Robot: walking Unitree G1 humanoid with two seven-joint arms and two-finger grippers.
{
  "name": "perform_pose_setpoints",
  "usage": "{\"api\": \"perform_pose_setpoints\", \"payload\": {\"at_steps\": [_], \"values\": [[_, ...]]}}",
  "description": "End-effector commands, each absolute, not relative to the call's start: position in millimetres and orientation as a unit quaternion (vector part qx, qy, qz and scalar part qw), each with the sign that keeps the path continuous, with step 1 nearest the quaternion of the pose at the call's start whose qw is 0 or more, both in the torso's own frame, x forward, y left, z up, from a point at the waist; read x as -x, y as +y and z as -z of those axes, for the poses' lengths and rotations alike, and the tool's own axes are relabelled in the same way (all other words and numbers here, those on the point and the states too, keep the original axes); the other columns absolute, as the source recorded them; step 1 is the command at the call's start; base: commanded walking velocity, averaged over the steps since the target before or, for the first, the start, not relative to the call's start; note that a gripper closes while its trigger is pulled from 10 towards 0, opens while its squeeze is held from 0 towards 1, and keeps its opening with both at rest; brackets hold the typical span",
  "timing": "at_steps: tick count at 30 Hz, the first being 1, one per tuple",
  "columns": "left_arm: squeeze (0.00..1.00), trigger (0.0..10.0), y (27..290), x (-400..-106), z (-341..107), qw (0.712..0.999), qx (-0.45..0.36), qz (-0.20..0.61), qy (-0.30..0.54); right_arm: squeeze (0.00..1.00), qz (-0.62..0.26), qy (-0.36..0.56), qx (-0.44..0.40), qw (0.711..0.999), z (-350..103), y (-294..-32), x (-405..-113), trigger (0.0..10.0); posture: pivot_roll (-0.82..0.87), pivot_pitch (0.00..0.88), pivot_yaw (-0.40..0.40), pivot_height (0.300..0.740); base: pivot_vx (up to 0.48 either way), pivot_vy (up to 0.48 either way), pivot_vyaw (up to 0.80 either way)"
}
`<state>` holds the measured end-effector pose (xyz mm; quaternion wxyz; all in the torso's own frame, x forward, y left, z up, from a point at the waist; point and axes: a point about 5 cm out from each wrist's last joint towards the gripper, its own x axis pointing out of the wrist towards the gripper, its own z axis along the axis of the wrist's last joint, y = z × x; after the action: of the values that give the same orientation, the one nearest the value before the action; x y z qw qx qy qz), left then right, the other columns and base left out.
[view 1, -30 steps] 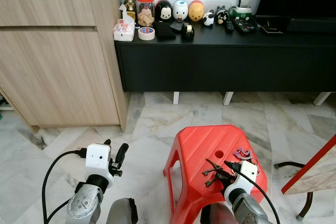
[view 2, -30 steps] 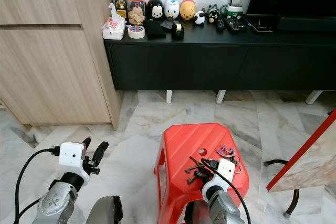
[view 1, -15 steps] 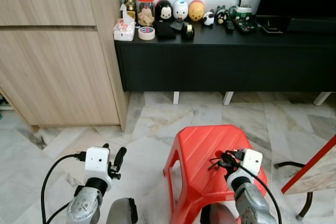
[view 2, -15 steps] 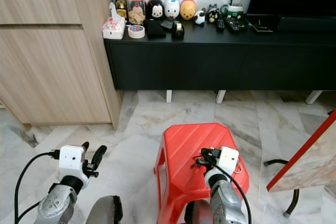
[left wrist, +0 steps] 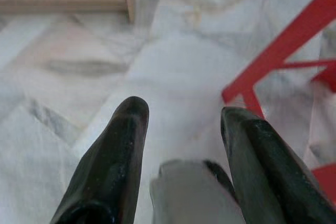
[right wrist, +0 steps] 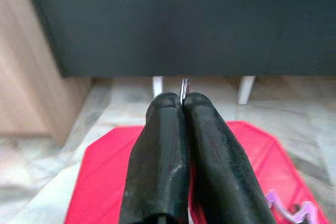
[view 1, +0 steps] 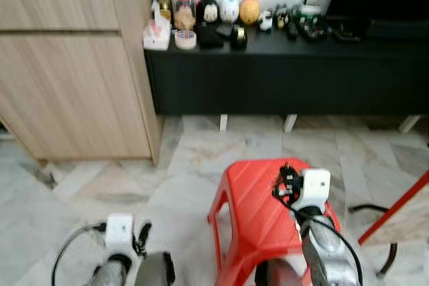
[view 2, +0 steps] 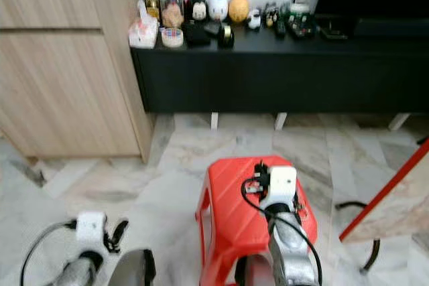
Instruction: Hang keys on a hook
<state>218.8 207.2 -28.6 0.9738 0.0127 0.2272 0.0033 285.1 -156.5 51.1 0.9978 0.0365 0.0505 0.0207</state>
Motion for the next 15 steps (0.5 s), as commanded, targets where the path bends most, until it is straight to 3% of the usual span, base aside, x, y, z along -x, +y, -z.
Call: {"api": "perform_pose_setpoints", "payload": {"at_steps": [1,5,10,15], "values": [[0.0,10.0,209.0,-216.3,35.4,0.969,-0.019,-0.005,0.245,0.0,0.023,0.044,-0.03,0.998,-53.9,-165.6,-287.3,10.0,0.04,0.0,-0.064,0.621,0.0,0.0,0.0],[0.0,10.0,212.4,-204.8,46.7,0.961,-0.033,-0.004,0.273,0.0,0.056,0.055,-0.04,0.996,-46.5,-166.6,-285.5,10.0,0.04,0.0,-0.059,0.641,0.0,0.0,0.0],[0.0,10.0,219.3,-193.9,57.7,0.95,-0.036,-0.021,0.311,0.0,0.015,0.053,-0.03,0.998,-45.0,-152.2,-280.5,10.0,0.05,0.0,-0.063,0.666,0.0,0.0,0.0],[0.0,10.0,227.7,-179.6,67.3,0.936,-0.035,-0.042,0.348,0.0,0.018,0.058,-0.024,0.998,-41.7,-158.6,-279.0,10.0,0.04,0.0,-0.05,0.696,0.0,0.0,0.0]]}}
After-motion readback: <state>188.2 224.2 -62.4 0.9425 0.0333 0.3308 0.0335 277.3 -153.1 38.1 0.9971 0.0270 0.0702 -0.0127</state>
